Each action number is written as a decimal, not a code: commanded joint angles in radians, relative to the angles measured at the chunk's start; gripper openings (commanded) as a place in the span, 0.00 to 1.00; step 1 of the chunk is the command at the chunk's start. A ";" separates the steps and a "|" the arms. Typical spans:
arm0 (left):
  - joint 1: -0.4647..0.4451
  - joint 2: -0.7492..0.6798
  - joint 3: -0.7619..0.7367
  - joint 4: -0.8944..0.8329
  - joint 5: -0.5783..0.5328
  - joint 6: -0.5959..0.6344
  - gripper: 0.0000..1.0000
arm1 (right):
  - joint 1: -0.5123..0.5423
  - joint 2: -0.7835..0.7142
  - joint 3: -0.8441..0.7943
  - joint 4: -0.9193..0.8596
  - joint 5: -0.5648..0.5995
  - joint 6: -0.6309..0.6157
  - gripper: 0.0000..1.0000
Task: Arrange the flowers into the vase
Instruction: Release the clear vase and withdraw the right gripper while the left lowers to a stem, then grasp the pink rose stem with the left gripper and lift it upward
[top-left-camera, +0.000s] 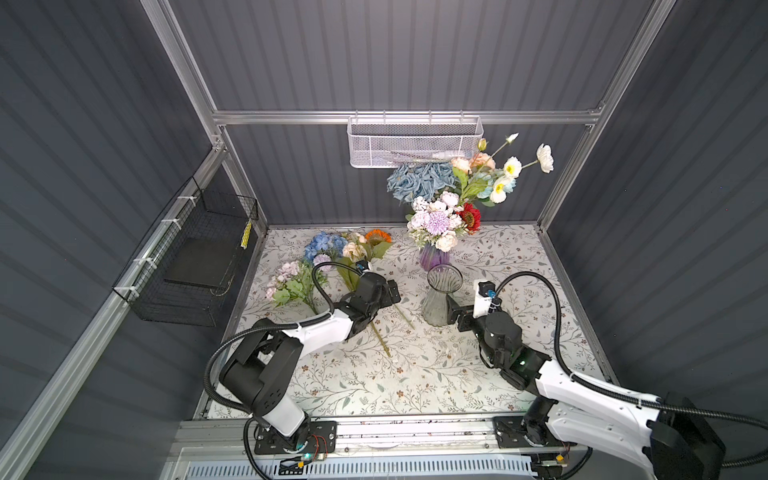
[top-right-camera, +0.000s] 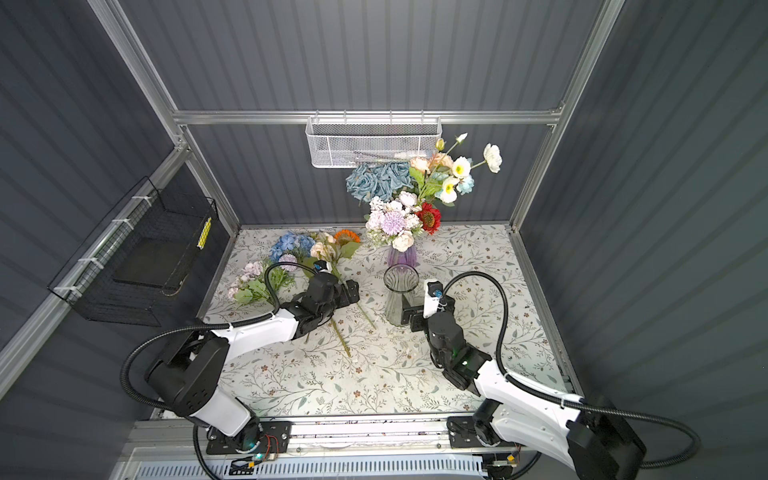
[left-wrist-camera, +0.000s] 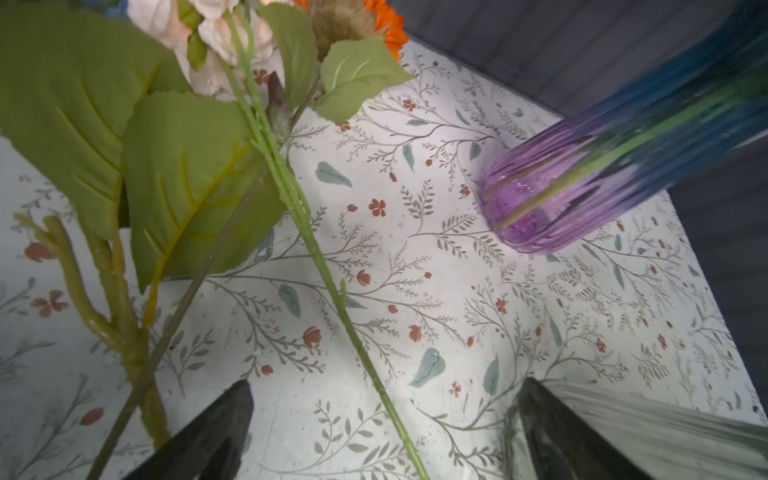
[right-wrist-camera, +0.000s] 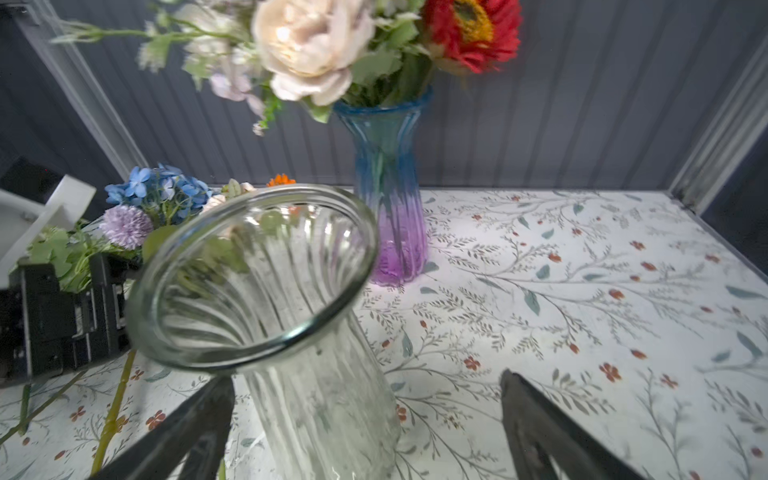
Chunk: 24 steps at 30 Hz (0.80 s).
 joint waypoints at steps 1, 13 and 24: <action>-0.004 0.060 0.042 0.022 -0.030 -0.079 0.96 | -0.079 -0.048 -0.007 -0.193 -0.050 0.128 0.99; -0.007 0.208 0.111 0.077 -0.003 -0.112 0.74 | -0.209 -0.071 0.009 -0.252 -0.179 0.118 0.99; -0.007 0.280 0.132 0.124 -0.006 -0.113 0.35 | -0.250 -0.079 0.081 -0.330 -0.178 0.150 0.99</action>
